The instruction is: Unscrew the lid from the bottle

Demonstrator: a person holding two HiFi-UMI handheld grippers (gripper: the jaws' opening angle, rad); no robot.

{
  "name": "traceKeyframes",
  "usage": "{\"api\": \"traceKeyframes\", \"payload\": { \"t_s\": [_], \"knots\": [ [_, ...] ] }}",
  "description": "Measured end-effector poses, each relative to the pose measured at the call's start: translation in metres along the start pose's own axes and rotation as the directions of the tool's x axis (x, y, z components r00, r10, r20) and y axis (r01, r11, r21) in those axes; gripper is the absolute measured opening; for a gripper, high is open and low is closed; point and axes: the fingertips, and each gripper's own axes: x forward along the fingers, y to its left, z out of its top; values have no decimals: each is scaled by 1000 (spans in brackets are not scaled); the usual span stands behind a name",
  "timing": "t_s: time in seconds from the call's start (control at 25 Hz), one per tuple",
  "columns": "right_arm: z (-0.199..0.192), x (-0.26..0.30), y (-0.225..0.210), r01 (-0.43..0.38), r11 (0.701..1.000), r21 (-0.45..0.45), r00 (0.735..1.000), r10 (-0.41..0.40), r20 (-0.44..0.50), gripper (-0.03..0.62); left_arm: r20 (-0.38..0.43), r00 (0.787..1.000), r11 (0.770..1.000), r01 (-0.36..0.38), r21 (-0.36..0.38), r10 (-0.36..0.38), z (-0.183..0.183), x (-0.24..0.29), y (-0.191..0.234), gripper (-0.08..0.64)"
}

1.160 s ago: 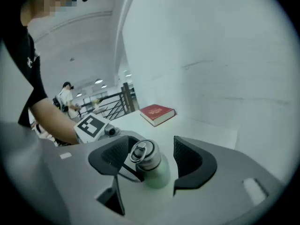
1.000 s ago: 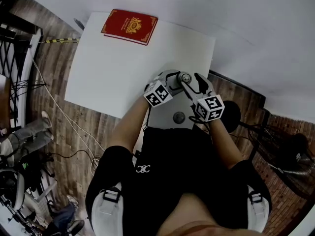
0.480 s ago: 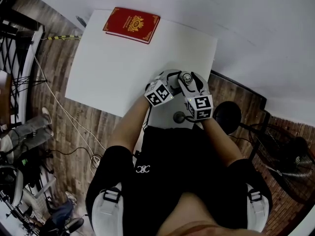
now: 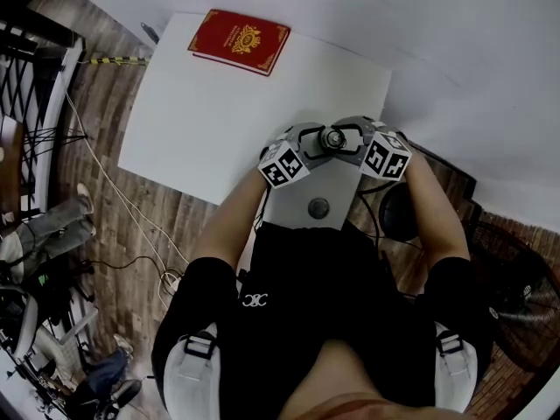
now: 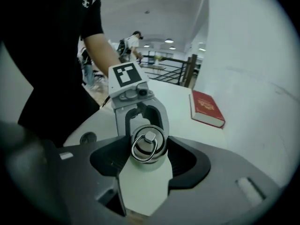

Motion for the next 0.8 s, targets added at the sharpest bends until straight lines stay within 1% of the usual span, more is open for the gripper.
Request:
{"api": "traceKeyframes", "payload": {
  "t_s": [0.08,0.16,0.2,0.24,0.28,0.32,0.4,0.44,0.48,0.56,0.6,0.64,0.68,0.72,0.76,0.8],
  "knots": [
    [0,1,3,-89,988,-130,992,75,-105,253,0,1000,1000,-1,1,1,0,0,0,360],
    [-3,1,4,-151,961,-230,974,106,-198,253,-6,1000,1000,0,1,0,-2,1,0,360],
    [-3,1,4,-167,952,-258,967,107,-231,253,-9,1000,1000,0,1,0,-3,2,0,360],
    [-3,1,4,-171,950,-262,963,105,-248,253,-11,1000,1000,-2,0,2,-4,2,0,360],
    [-1,0,4,-163,957,-239,964,103,-246,255,-13,1000,1000,-4,-2,4,-5,2,1,360],
    [2,0,4,-150,970,-192,969,105,-224,255,-16,1000,1000,-5,-5,5,-6,2,1,360],
    [11,-4,7,-119,991,-63,985,110,-135,256,-14,1000,1000,-7,-4,7,-6,2,0,360],
    [15,-6,6,-96,995,0,992,95,-83,259,-12,1000,1000,-6,-2,6,-5,2,0,360],
    [18,-7,3,-60,997,56,997,62,-37,273,-13,1000,1000,-5,-2,5,-5,2,0,360],
    [24,-10,-8,43,986,163,998,-49,33,283,-16,1000,1000,-7,-5,7,-7,2,1,360],
    [26,-12,-14,98,970,224,991,-115,63,289,-17,1000,1000,-9,-4,9,-7,1,1,360],
    [29,-15,-19,147,945,294,979,-181,93,295,-16,1000,1000,-9,-4,9,-7,1,1,360],
    [31,-19,-24,190,909,372,960,-252,125,295,-14,1000,1000,-9,-6,9,-6,1,0,360],
    [33,-24,-28,230,861,453,931,-331,156,296,-14,1000,1000,-8,-8,8,-6,1,0,360],
    [35,-31,-32,269,803,532,890,-418,180,296,-14,1000,1000,-6,-9,6,-5,1,-1,360],
    [36,-39,-36,310,733,605,838,-511,191,296,-12,1000,1000,-2,-8,2,-3,1,-2,360]
  ]
}}
